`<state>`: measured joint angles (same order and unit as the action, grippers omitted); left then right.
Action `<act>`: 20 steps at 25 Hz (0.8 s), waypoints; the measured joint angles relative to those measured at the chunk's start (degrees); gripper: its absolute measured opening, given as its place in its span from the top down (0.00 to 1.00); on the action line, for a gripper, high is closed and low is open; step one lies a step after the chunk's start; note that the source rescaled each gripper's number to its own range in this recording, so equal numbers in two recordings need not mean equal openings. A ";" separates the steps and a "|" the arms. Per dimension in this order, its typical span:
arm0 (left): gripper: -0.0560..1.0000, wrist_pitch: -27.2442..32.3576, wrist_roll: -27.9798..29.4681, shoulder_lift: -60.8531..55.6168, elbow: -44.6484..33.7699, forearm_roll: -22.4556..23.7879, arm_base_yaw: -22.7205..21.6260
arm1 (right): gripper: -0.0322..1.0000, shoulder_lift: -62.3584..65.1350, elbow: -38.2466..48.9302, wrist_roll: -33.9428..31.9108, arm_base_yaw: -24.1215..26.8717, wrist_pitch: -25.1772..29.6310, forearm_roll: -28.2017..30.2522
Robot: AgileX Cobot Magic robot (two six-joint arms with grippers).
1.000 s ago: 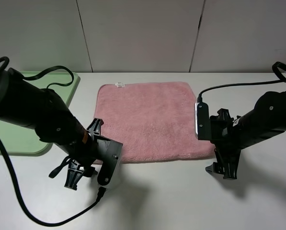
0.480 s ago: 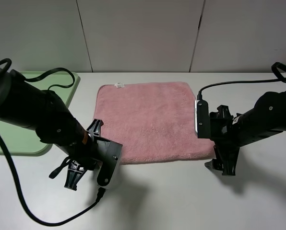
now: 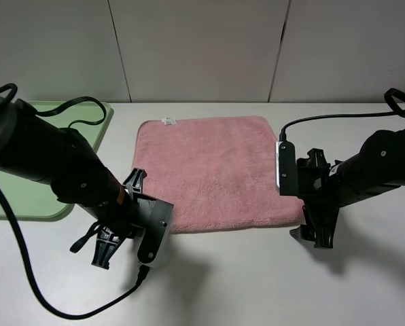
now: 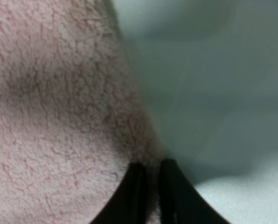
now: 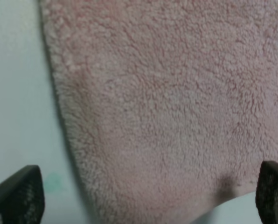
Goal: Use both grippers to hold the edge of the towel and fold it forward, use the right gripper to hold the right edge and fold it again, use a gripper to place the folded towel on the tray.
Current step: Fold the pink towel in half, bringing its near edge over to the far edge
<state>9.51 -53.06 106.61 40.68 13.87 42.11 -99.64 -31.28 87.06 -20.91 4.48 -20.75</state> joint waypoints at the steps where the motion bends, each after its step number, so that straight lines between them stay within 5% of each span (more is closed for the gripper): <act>1: 0.88 0.00 0.00 0.00 0.00 0.00 0.00 | 0.00 0.00 0.00 0.00 0.00 -0.06 0.00; 11: 0.94 -0.16 0.05 0.13 0.00 0.02 0.00 | 0.00 0.00 0.00 2.05 -0.06 -0.12 0.00; 20: 0.94 -0.21 0.00 0.13 0.00 0.02 0.00 | 0.15 -0.41 0.00 2.72 -0.16 0.07 0.00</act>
<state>9.30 -53.06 106.75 40.68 13.89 42.11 -100.06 -31.28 89.78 -21.07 4.55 -20.75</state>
